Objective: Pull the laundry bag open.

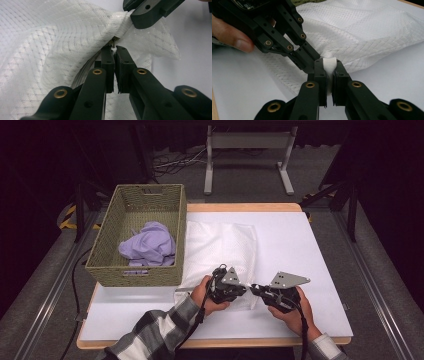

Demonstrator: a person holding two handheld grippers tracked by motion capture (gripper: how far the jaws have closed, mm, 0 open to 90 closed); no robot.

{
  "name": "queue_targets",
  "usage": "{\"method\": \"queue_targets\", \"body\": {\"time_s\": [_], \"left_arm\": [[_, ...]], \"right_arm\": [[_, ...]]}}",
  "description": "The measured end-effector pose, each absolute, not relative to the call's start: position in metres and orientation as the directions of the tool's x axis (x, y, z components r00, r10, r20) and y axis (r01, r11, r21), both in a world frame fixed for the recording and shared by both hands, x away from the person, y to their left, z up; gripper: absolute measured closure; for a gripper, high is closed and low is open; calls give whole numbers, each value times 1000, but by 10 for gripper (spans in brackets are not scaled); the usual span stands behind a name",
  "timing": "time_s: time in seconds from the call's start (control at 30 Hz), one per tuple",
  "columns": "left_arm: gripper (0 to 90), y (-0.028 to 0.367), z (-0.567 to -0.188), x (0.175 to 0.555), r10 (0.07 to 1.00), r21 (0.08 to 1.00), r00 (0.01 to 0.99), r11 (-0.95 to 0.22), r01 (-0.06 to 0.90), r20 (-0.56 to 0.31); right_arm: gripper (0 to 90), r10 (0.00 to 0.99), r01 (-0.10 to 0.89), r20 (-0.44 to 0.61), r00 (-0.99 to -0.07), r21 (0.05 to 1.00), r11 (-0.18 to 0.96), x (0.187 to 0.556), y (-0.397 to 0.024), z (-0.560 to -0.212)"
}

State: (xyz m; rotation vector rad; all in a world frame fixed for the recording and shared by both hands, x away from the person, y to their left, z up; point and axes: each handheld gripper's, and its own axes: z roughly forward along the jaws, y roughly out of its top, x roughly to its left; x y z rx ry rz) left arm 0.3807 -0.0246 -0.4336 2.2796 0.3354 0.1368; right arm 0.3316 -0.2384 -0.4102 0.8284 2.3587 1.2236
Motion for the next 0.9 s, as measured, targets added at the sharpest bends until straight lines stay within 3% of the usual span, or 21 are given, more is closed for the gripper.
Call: {"method": "queue_targets", "body": {"time_s": [0.9], "left_arm": [[867, -21, -439, 382, 290, 716, 957, -666, 211, -12]], "right_arm": [[868, 681, 340, -91, -726, 814, 471, 329, -247, -409]]}}
